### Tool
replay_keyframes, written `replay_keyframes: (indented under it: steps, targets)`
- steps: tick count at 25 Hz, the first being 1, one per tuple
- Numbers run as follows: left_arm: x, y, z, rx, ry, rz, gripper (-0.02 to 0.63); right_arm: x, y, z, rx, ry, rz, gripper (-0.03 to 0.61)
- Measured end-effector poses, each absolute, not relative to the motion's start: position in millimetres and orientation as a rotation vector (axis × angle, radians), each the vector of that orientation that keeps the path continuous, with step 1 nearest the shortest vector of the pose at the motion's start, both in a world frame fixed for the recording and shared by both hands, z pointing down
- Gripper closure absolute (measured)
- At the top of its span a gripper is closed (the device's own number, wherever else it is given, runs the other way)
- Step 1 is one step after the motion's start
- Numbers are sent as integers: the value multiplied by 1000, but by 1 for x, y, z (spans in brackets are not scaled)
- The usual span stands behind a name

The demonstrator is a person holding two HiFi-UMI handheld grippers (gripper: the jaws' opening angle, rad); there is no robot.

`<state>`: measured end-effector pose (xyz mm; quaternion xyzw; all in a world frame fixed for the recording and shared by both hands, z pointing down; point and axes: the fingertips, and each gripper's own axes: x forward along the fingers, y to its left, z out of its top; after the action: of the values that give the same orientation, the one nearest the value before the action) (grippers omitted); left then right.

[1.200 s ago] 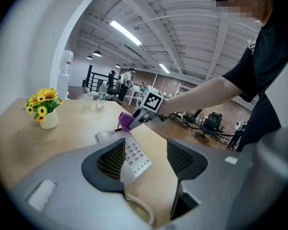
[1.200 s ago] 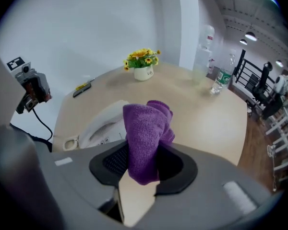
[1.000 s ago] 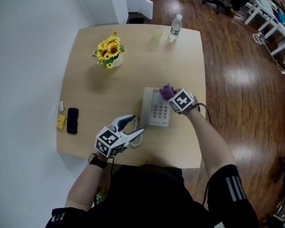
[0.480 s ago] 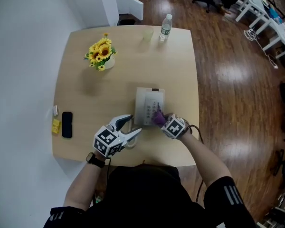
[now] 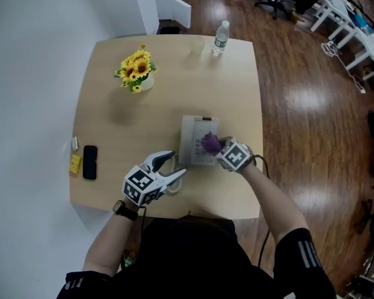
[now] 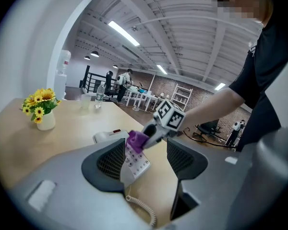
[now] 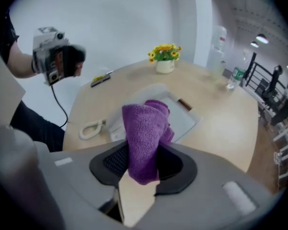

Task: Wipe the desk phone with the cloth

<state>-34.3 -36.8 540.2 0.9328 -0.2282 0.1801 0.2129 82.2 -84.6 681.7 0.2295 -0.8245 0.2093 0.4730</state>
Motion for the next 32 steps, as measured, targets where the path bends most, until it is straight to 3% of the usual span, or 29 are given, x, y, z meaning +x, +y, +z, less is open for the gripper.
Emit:
replay_keyframes:
  steps: [7,26,32]
  targets:
    - [-46,-30,544,2561,-671,507,345,78,-183,665,644,-1944,414,428]
    - [-48,-32,546,2569,-669,496,345,49,-8,725,442,-1970,429,430]
    - [-50,-30,544,2569,-672,496,345,43,-21,705,461,-2037,475,428]
